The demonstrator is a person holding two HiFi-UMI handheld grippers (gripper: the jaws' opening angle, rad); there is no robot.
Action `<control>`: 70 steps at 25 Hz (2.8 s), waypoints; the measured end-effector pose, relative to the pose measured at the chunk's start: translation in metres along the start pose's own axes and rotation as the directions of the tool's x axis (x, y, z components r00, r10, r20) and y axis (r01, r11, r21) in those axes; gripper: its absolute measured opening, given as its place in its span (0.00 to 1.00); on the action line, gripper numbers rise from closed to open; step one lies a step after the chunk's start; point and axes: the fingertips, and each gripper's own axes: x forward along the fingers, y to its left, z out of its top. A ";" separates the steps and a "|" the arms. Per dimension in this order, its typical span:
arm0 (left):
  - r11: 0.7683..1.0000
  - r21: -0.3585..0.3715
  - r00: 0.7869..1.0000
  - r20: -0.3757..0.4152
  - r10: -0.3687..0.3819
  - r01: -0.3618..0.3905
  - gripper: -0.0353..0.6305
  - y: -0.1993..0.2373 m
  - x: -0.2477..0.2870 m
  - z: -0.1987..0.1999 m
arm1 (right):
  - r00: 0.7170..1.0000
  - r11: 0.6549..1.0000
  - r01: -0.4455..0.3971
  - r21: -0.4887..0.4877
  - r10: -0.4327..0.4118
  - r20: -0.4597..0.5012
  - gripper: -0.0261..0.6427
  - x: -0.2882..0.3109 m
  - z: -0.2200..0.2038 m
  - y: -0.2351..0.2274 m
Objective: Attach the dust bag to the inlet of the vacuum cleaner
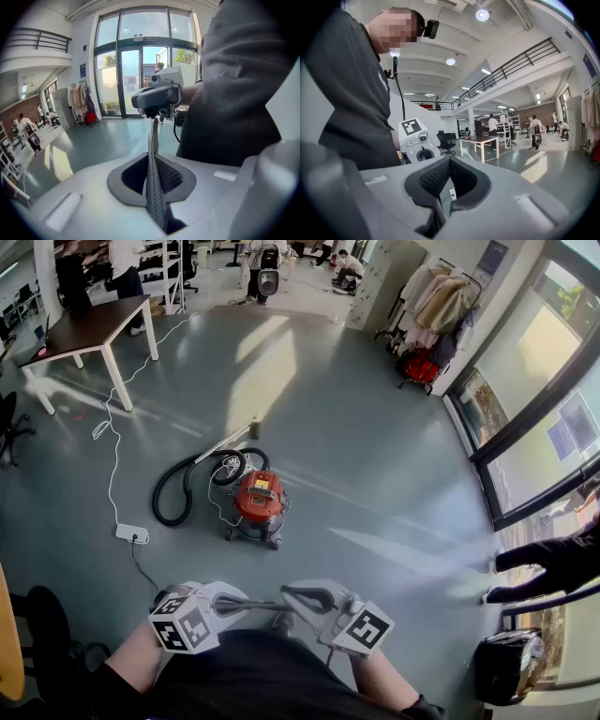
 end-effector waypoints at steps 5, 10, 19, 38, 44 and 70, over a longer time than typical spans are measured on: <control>1.000 -0.003 1.000 -0.001 -0.003 0.003 0.12 0.001 0.002 0.001 | 1.000 1.000 0.002 -0.004 -0.002 -0.008 0.03 -0.003 -0.001 -0.003; 1.000 -0.004 1.000 -0.001 -0.001 0.001 0.12 0.005 0.004 0.000 | 1.000 1.000 0.003 -0.009 -0.003 -0.008 0.03 0.000 -0.002 -0.006; 1.000 -0.015 1.000 -0.014 0.003 -0.003 0.12 0.009 0.013 0.008 | 1.000 1.000 -0.019 -0.009 0.019 0.019 0.03 -0.008 0.000 -0.011; 0.994 -0.058 0.993 -0.069 0.091 -0.095 0.12 0.037 0.074 0.057 | 0.996 0.997 -0.053 0.047 0.049 0.078 0.03 -0.091 -0.018 -0.083; 0.995 -0.058 0.995 -0.063 0.082 -0.085 0.12 0.048 0.089 0.069 | 0.998 0.997 -0.023 0.067 0.019 0.068 0.03 -0.113 -0.024 -0.110; 0.990 0.049 0.991 -0.023 -0.131 0.132 0.12 0.187 0.059 -0.036 | 0.980 0.970 0.196 0.143 -0.190 -0.057 0.03 0.059 -0.009 -0.192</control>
